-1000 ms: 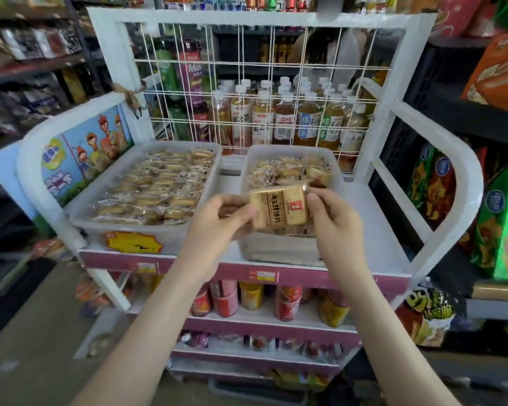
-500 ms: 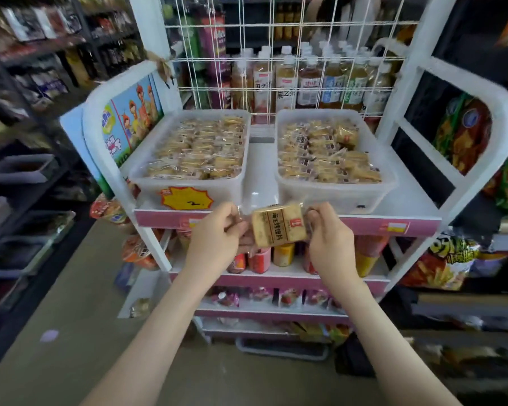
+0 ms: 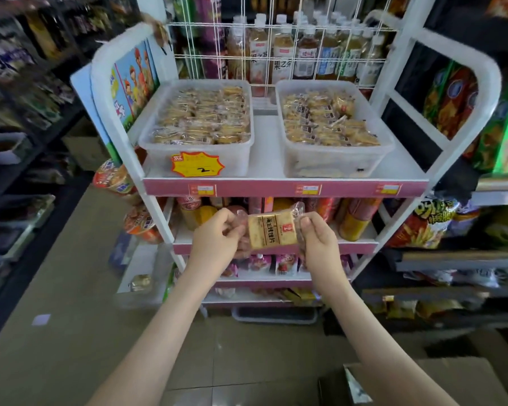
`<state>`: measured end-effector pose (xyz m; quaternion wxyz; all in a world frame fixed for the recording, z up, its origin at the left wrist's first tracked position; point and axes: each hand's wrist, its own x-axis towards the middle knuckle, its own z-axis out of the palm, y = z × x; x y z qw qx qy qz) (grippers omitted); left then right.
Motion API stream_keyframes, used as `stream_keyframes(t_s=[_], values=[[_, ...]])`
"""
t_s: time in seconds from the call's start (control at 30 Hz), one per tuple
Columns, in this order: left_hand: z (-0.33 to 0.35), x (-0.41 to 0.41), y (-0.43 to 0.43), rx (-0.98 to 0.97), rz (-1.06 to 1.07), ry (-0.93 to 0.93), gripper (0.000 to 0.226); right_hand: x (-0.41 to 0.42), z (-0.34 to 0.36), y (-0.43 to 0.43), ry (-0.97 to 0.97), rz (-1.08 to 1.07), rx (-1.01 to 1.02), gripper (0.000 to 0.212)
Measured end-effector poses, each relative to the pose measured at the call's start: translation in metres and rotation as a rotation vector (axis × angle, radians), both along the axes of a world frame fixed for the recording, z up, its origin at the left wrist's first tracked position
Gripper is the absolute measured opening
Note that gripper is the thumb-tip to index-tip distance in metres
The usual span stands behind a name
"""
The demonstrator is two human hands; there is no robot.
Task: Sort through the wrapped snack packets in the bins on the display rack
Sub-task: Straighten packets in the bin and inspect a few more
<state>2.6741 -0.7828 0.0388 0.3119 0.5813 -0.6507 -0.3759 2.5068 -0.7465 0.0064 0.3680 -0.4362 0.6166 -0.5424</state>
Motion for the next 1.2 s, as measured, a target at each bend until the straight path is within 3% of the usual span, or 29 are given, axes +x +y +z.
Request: stream_keyframes(t_s=[0.07,0.13,0.27,0.33,0.43,0.53,0.63,0.73,0.83,0.93,1.07,1.2], values=[[0.007,-0.005,0.011,-0.089,0.039,-0.126,0.009,-0.004,0.008,0.001,0.146,-0.008,-0.065,0.028],[0.008,-0.017,0.021,-0.119,-0.008,-0.089,0.023,-0.005,0.014,0.003,0.288,0.002,-0.160,0.027],[0.009,-0.051,0.037,0.184,-0.113,0.468,0.033,0.006,0.015,0.006,0.505,0.091,-0.387,0.015],[0.009,-0.060,0.040,0.269,-0.090,0.685,0.031,0.008,0.016,0.010,0.476,0.180,-0.440,0.018],[0.004,-0.058,0.038,0.259,-0.049,0.830,0.042,0.002,0.026,0.016,0.322,0.265,-0.425,0.029],[0.002,-0.051,0.036,0.217,-0.002,0.799,0.029,-0.004,0.036,0.024,0.216,0.343,-0.376,0.041],[0.001,-0.046,0.032,0.203,0.003,0.757,0.016,-0.008,0.032,0.026,0.181,0.215,-0.338,0.039],[0.005,-0.037,0.030,0.282,-0.079,0.901,0.020,-0.020,0.032,0.022,0.037,0.024,-0.193,0.030],[0.008,-0.026,0.029,0.353,-0.217,0.979,0.029,-0.032,0.037,0.021,-0.107,0.078,-0.046,0.022],[0.009,-0.022,0.029,0.364,-0.276,0.915,0.033,-0.033,0.040,0.023,-0.118,0.078,-0.056,0.018],[0.005,-0.021,0.025,0.251,-0.183,0.778,0.030,-0.034,0.041,0.023,-0.071,0.010,-0.067,0.021],[0.003,-0.023,0.022,0.199,-0.162,0.703,0.028,-0.035,0.036,0.023,-0.204,0.025,-0.055,0.020]])
